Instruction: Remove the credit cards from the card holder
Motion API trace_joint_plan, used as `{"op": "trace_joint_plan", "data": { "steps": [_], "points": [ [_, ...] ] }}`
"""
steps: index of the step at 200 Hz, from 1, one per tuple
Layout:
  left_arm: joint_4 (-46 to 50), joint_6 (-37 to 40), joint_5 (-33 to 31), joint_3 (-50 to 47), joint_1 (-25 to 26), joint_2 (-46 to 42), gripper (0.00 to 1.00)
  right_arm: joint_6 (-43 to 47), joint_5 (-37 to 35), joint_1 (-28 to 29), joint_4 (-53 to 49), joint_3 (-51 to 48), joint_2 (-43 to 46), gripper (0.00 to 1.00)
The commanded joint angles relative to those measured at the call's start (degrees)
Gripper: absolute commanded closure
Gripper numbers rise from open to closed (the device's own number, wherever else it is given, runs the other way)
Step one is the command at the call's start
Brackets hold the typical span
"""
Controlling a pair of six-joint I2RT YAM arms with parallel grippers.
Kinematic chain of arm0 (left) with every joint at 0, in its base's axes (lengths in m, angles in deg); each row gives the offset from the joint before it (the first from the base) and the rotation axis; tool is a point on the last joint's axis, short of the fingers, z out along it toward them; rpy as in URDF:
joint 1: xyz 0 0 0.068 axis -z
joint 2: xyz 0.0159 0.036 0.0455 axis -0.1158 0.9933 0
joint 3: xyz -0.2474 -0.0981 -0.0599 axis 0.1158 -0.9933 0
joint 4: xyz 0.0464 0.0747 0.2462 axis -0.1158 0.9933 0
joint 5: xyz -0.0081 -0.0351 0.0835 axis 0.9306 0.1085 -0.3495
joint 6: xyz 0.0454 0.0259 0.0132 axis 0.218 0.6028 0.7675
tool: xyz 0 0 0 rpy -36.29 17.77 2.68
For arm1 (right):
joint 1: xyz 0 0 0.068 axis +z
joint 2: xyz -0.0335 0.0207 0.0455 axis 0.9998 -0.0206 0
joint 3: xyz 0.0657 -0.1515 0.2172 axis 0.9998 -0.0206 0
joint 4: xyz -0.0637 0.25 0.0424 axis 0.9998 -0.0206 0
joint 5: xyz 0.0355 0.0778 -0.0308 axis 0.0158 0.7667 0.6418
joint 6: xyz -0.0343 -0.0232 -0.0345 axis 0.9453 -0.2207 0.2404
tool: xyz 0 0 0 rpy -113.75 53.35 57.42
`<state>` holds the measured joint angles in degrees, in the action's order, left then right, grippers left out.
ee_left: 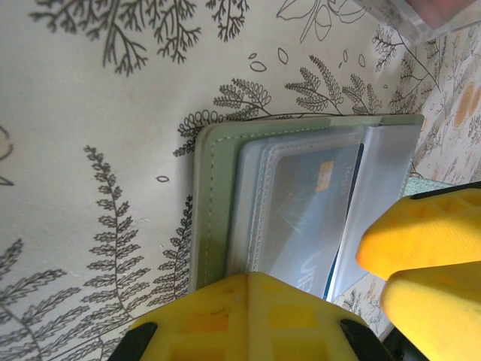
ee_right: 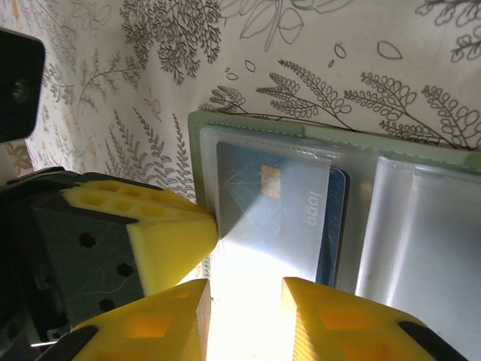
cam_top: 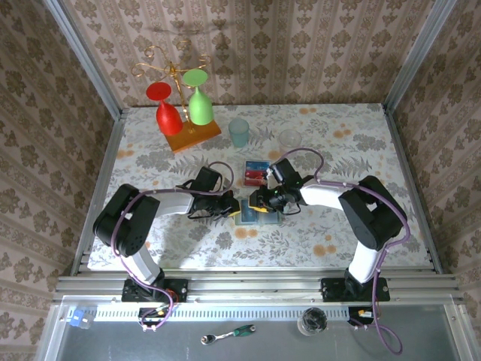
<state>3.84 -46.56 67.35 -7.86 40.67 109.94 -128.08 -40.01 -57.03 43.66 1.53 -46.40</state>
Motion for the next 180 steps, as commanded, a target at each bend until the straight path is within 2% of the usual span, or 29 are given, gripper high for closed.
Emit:
{"op": "trace_joint_plan", "data": {
  "steps": [1, 119, 180],
  "points": [
    [1.2, 1.3, 0.2, -0.8, -0.3, 1.0, 1.0, 0.5, -0.3, 0.5, -0.3, 1.5, -1.2, 0.68],
    [1.2, 1.3, 0.2, -1.0, -0.4, 0.9, 1.0, 3.6, -5.0, 1.1, -6.6, 2.7, -2.3, 0.69],
    [1.3, 1.3, 0.2, -0.9, -0.4, 0.8, 1.0, 5.2, -7.8, 1.3, -10.2, 3.5, 0.2, 0.69]
  ]
}}
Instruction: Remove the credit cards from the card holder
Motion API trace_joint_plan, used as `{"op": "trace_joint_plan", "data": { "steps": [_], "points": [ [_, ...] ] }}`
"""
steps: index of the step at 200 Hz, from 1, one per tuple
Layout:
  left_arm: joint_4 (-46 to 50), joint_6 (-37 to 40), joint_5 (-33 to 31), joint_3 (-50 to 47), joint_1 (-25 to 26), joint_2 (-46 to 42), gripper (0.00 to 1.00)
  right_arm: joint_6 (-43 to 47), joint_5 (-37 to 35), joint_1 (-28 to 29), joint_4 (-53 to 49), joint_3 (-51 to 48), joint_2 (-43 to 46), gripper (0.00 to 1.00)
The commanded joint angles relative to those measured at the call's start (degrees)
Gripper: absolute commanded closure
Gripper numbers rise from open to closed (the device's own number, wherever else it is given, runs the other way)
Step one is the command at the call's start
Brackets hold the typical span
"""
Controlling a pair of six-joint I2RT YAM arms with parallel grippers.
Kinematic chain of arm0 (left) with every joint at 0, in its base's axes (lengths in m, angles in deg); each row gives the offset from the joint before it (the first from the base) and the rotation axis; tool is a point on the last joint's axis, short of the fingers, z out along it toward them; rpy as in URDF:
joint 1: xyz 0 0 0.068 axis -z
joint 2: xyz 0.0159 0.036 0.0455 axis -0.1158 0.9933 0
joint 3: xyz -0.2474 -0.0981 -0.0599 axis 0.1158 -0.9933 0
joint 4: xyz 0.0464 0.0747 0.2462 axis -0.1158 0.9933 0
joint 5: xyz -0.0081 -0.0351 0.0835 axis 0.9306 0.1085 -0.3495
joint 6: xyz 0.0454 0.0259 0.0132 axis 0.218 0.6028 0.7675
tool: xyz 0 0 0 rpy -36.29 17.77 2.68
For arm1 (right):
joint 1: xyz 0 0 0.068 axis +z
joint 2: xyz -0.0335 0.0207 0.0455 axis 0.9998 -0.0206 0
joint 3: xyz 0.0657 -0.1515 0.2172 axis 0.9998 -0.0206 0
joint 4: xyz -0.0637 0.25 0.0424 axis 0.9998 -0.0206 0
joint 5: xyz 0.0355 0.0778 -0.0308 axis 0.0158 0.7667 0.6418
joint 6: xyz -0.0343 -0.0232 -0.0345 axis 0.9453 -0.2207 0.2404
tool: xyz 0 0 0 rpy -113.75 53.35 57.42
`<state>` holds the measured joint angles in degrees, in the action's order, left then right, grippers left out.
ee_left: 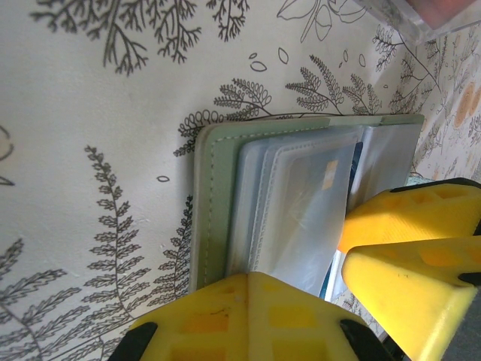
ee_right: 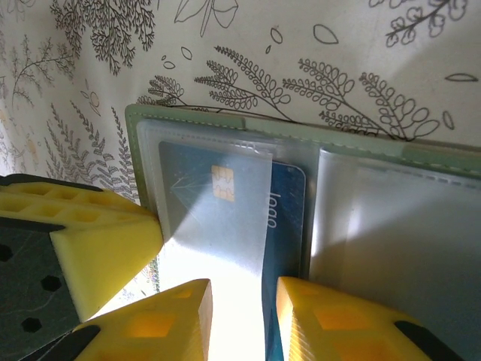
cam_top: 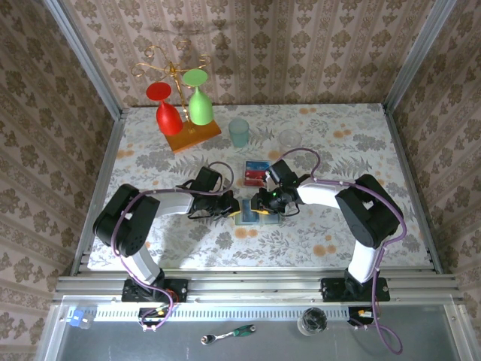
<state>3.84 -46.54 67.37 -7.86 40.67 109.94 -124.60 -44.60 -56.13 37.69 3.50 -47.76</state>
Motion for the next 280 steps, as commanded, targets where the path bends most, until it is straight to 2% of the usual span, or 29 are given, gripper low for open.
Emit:
{"op": "trace_joint_plan", "data": {
  "steps": [1, 47, 107, 165, 280],
  "points": [
    [1.3, 1.2, 0.1, -0.9, -0.4, 0.8, 1.0, 1.7, -3.2, 0.4, -4.4, 1.5, 1.6, 0.69],
    [3.3, 1.5, -0.8, 0.5, -0.4, -1.1, 1.0, 2.8, -4.8, 0.4, -7.8, 2.5, 2.8, 0.69],
    [6.5, 2.0, -1.1, 4.6, 0.6, -2.5, 1.0, 2.6, -4.7, 0.4, -7.3, 2.3, 4.4, 0.68],
    [5.6, 1.6, -1.1, 5.5, 2.5, 0.9, 1.0, 0.9, -1.6, 0.3, -3.5, 2.1, 3.6, 0.69],
    [8.5, 4.2, -3.7, 4.6, 2.4, 2.2, 1.0, -0.1, 0.9, 0.3, -0.4, 2.1, -0.6, 0.68]
  ]
}}
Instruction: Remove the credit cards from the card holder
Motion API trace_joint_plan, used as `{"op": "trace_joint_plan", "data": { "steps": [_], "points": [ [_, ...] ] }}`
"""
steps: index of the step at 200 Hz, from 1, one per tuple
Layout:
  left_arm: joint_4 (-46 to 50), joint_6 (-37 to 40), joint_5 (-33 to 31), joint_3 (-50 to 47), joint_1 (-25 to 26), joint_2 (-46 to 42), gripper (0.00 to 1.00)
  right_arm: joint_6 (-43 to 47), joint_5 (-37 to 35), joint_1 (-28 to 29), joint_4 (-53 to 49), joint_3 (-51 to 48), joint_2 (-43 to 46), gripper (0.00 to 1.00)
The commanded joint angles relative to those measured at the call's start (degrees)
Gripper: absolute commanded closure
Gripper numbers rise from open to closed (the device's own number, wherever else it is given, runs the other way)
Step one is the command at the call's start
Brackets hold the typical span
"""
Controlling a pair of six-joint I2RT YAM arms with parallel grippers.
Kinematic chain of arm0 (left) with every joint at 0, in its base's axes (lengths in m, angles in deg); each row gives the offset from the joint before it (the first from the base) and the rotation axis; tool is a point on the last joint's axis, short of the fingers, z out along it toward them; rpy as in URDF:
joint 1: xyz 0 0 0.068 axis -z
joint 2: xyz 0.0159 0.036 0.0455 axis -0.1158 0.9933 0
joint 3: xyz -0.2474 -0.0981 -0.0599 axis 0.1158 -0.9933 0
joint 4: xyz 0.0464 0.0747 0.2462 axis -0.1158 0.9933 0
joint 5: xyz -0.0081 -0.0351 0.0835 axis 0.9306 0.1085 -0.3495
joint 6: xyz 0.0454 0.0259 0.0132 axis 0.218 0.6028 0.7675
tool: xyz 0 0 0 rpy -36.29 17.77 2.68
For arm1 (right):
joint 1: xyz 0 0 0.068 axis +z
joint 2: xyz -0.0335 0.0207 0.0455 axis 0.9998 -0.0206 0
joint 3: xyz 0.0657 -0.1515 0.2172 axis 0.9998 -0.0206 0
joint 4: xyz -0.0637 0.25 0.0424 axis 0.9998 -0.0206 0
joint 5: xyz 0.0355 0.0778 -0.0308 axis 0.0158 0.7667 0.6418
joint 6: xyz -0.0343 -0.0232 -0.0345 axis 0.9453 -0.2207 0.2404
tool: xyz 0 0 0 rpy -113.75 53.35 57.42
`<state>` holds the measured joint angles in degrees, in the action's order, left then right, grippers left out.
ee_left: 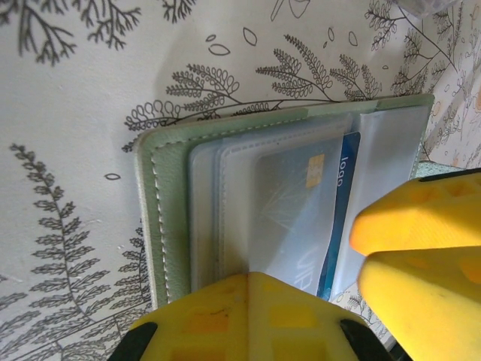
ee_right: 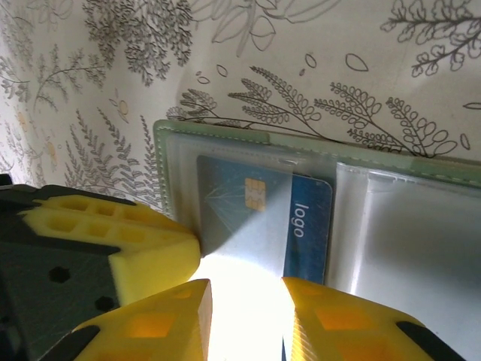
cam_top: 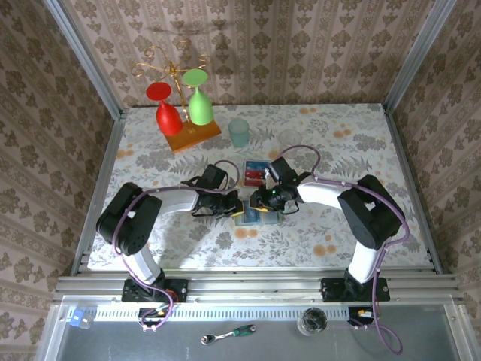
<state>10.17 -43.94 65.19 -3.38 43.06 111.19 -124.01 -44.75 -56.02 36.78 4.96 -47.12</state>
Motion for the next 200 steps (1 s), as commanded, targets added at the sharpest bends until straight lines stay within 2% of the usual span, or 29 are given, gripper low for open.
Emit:
{"op": "trace_joint_plan", "data": {
  "steps": [1, 34, 72, 200],
  "points": [
    [2.2, 1.7, -1.5, 0.1, 0.1, 1.0, 1.0, -0.8, 1.1, 0.2, 0.6, 0.7, -1.2, 0.68],
    [2.3, 2.0, -1.6, 0.2, -0.1, 1.2, 1.0, -1.2, 2.2, 0.2, 1.6, 0.4, -2.2, 0.69],
    [2.3, 2.2, -1.6, 0.3, -0.3, 1.3, 1.0, -2.0, 3.6, 0.1, 3.6, -0.2, -2.7, 0.77],
    [2.4, 2.6, -1.3, 0.4, -0.9, 1.4, 1.0, 2.3, -5.6, 0.2, -7.0, 1.2, -1.0, 0.73]
  ]
}}
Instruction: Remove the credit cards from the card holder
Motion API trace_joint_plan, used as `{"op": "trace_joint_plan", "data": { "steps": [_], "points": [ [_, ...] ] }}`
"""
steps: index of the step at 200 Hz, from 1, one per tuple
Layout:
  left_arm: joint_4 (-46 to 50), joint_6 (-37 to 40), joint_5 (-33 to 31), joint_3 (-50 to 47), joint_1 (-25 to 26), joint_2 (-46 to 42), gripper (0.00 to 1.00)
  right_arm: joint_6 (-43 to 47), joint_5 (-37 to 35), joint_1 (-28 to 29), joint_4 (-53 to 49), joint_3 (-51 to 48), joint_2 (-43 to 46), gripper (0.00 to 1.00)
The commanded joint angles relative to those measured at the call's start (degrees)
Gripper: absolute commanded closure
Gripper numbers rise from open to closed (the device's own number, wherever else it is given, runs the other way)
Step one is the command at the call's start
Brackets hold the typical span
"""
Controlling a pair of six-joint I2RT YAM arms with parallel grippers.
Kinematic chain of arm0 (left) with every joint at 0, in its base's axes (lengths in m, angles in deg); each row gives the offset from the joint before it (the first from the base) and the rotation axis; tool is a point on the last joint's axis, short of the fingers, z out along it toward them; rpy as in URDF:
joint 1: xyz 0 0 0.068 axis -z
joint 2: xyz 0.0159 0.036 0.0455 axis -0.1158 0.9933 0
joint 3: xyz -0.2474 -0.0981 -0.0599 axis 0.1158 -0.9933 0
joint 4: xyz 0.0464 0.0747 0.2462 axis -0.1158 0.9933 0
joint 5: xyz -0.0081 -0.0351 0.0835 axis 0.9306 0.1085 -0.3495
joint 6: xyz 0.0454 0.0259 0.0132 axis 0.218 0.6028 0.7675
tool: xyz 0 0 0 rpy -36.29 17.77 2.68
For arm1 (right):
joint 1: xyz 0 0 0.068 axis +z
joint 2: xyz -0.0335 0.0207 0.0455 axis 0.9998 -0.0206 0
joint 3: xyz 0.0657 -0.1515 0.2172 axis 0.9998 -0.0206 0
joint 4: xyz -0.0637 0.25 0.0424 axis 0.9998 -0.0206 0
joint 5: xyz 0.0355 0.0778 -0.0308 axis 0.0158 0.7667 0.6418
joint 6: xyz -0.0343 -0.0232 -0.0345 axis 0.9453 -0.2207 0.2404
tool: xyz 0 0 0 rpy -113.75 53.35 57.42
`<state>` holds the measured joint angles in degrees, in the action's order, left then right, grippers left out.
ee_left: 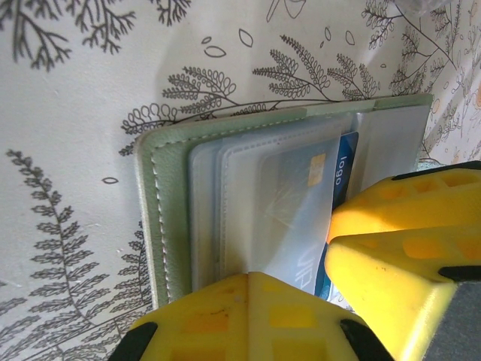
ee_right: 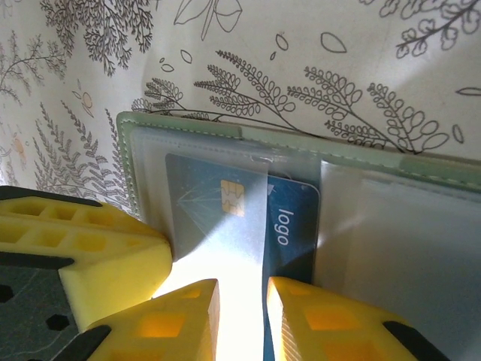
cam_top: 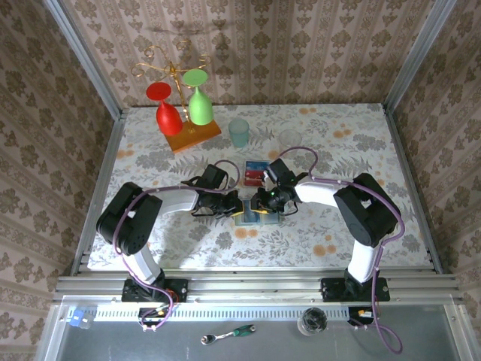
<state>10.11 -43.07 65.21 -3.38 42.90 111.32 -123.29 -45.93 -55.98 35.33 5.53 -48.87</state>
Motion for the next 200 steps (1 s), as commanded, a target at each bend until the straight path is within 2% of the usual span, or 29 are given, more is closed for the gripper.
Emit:
{"op": "trace_joint_plan", "data": {
  "steps": [1, 55, 102, 150, 200],
  "points": [
    [2.5, 1.7, -1.3, 0.4, -0.7, 1.3, 1.0, 1.6, -4.4, 0.1, -5.6, 0.6, 0.8, 0.73],
    [2.7, 2.1, -1.3, 1.0, -1.0, 1.4, 1.0, 2.0, -5.1, 0.1, -7.5, 1.5, 3.1, 0.73],
    [3.3, 2.8, -0.7, 2.6, -1.0, 1.6, 1.0, 0.8, -3.1, -0.2, -5.2, 0.8, 5.6, 0.73],
    [3.2, 2.8, -0.2, 2.5, -0.8, 2.3, 1.0, -0.7, -0.2, -0.9, -2.4, -0.3, 4.4, 0.72],
    [3.6, 2.9, 0.5, 2.4, -0.6, 2.9, 1.0, -0.8, -0.2, -1.3, -1.6, -1.3, 2.9, 0.72]
  ]
}}
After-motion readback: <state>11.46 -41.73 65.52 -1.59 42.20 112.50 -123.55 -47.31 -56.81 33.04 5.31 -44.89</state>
